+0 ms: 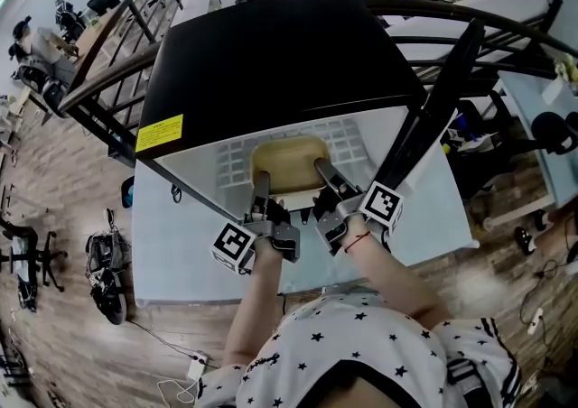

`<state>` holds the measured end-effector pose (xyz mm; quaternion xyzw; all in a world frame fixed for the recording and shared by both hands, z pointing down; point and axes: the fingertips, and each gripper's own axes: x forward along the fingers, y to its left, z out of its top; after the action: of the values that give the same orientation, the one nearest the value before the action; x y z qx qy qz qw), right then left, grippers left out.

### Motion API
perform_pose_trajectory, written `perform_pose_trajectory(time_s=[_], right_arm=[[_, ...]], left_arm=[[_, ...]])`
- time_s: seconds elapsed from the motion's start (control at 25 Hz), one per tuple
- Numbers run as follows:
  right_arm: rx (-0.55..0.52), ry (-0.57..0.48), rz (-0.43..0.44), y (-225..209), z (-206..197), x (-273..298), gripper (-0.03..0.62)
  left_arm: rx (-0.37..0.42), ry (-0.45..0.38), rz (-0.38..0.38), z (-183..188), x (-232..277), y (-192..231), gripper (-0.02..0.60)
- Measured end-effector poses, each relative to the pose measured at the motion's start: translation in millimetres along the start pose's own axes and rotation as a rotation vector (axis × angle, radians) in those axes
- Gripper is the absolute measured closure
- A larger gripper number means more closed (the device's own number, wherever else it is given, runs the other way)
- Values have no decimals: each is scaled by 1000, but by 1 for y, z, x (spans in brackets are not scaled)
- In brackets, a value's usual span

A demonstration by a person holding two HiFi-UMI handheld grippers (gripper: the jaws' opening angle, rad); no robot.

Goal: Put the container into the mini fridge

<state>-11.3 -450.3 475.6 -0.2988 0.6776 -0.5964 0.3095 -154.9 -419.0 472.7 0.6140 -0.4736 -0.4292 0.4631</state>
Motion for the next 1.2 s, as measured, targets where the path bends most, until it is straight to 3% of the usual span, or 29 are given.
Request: perform_pose_trajectory(time_s=[0.64,1.2], right_arm=[[-20,-18,12,10,5,-5,304],[1,13,32,12,-5,-13,276]], left_arm=[[12,-37,-49,4,-10,-7,255],[16,-24,-98,0,-21,-20,227]])
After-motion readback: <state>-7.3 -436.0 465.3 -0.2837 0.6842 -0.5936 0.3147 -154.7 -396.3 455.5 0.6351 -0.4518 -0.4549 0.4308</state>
